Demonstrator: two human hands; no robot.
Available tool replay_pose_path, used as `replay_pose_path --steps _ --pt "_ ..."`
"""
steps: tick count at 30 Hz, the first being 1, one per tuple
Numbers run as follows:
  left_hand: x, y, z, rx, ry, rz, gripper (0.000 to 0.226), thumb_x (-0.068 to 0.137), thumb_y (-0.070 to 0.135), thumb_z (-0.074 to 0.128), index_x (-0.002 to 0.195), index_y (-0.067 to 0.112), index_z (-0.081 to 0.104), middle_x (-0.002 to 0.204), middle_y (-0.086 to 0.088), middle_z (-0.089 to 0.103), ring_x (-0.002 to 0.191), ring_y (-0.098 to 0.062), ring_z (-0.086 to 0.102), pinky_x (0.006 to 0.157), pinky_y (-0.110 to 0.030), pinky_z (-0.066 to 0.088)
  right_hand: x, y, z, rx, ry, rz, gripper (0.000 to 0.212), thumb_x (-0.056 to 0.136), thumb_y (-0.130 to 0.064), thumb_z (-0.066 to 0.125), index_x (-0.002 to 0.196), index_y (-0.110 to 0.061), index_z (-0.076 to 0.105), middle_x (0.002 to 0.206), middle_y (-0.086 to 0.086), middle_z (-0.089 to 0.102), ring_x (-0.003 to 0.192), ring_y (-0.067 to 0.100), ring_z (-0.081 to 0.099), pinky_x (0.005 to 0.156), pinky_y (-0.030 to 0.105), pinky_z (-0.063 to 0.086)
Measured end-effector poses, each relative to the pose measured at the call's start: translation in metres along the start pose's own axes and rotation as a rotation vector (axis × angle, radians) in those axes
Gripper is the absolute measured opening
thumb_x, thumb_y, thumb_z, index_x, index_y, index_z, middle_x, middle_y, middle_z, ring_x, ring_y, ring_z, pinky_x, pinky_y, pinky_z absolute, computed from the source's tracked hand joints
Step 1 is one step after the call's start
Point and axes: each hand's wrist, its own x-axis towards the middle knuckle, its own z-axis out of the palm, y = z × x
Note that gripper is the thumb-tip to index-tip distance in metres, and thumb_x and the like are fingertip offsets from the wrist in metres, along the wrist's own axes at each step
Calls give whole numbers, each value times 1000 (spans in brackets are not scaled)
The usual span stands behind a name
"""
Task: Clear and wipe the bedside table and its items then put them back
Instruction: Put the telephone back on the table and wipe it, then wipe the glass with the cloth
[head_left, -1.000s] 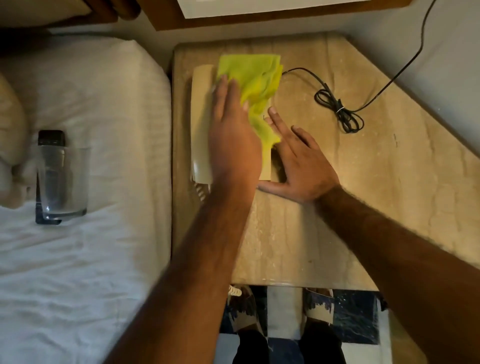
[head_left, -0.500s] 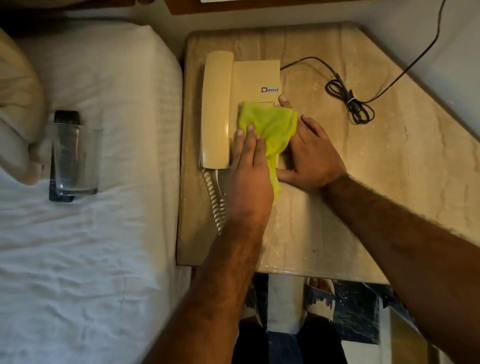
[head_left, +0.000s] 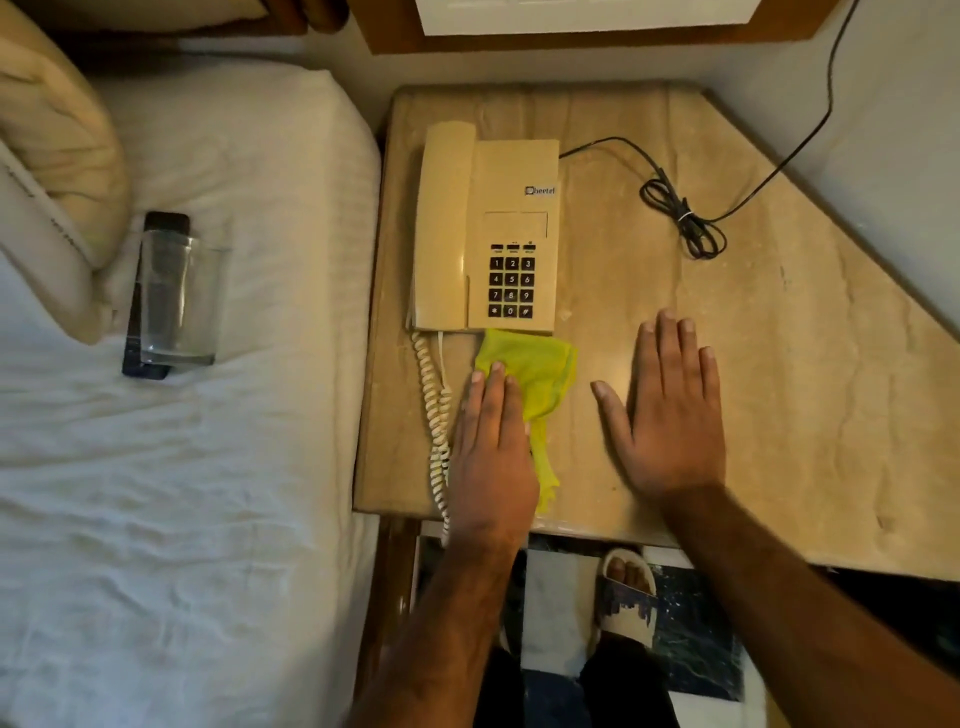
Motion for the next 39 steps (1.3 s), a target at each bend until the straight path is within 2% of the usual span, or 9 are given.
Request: replay_pose_path --steps 6,11,14,21,23,26,30,34,39 --pt "27 -32 -82 -118 371 -22 42 106 27 52 141 4 61 151 -17 55 144 -33 47 122 -45 38 0 1 1 14 -10 12 85 107 -63 25 170 -7 10 179 14 6 168 29 2 135 52 8" --pt "66 -154 -149 -26 631 -407 59 102 32 62 152 3 48 161 -22 41 152 -37 36 126 -19 20 0 -4 1 21 3 24 87 106 -64 24 170 -6 11 179 16 8 167 30 5 135 53 10" --pt "87 -197 -161 -95 525 -568 81 91 53 69 154 8 45 154 -16 52 144 -34 47 120 -46 43 -1 -4 1 19 -9 24 87 106 -64 24 170 -7 8 179 15 5 167 29 2 135 52 8" --pt "87 -192 -155 -110 462 -545 78 92 47 73 154 8 44 149 -15 55 138 -32 52 114 -53 47 0 -4 1 120 16 39 86 104 -61 34 169 -7 17 180 13 11 168 27 6 135 50 6" --pt "71 -159 -155 -262 474 -515 75 94 45 73 154 11 44 148 -9 57 133 -23 56 110 -49 52 2 -8 -5 283 20 81 82 102 -55 46 166 -8 30 178 10 20 166 25 13 135 48 9" --pt "37 -83 -146 -571 396 -478 70 93 41 76 152 24 44 140 5 64 116 -13 68 91 -46 64 -4 -33 -29 744 84 168 54 103 -35 65 149 -9 58 156 8 57 147 18 51 124 45 42" --pt "-4 16 -122 -624 151 -304 68 90 49 74 151 34 47 134 28 59 120 10 60 98 -19 55 -18 -97 -75 1631 -202 336 35 99 -46 63 126 -26 74 125 7 78 118 22 74 97 34 62" --pt "-16 54 -92 -646 -81 -136 66 101 61 48 159 30 41 157 9 52 145 -2 46 117 -33 47 -19 -93 -87 1922 -256 496 36 94 -53 53 90 -38 84 104 2 81 102 20 77 88 35 62" --pt "5 28 -57 -208 -14 -107 63 101 61 45 152 25 51 160 -2 46 146 -24 41 116 -45 41 -18 -51 -77 1958 -200 697 40 88 -58 58 81 -30 85 97 2 83 89 19 79 89 44 61"
